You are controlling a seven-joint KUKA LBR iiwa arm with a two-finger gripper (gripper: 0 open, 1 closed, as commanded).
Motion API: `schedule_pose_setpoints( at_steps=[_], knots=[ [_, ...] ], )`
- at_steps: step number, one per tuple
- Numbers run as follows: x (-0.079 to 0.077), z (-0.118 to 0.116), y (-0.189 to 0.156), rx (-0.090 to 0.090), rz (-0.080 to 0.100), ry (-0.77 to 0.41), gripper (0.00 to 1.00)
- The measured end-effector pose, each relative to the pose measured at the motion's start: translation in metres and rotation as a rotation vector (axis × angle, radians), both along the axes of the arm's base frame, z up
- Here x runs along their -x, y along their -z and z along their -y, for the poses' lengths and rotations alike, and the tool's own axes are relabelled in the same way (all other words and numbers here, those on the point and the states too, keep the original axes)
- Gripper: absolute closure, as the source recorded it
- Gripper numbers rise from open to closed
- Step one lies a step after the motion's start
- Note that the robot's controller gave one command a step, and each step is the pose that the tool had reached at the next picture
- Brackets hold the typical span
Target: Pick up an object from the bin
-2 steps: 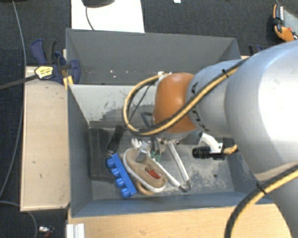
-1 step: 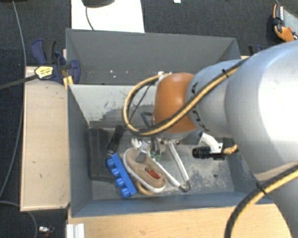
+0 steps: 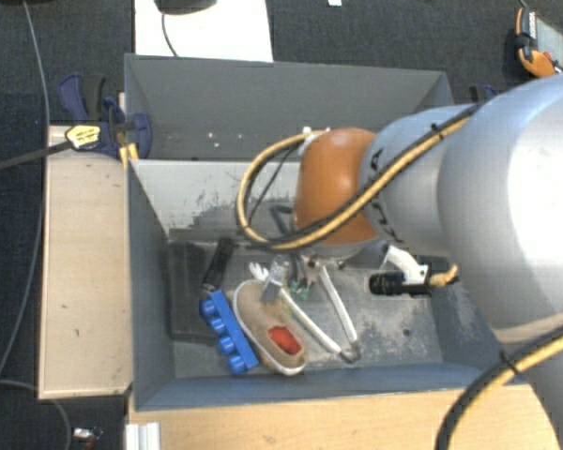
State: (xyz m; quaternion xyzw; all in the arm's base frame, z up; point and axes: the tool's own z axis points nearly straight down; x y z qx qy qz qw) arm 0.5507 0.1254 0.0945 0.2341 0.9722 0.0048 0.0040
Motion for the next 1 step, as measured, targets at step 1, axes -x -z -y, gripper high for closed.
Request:
schedule_pose_setpoints(
  at_steps=[1],
  knots=[
    [-0.0012, 0.0, -0.0267, 0.001, -0.001, -0.003, 1.0]
  ],
)
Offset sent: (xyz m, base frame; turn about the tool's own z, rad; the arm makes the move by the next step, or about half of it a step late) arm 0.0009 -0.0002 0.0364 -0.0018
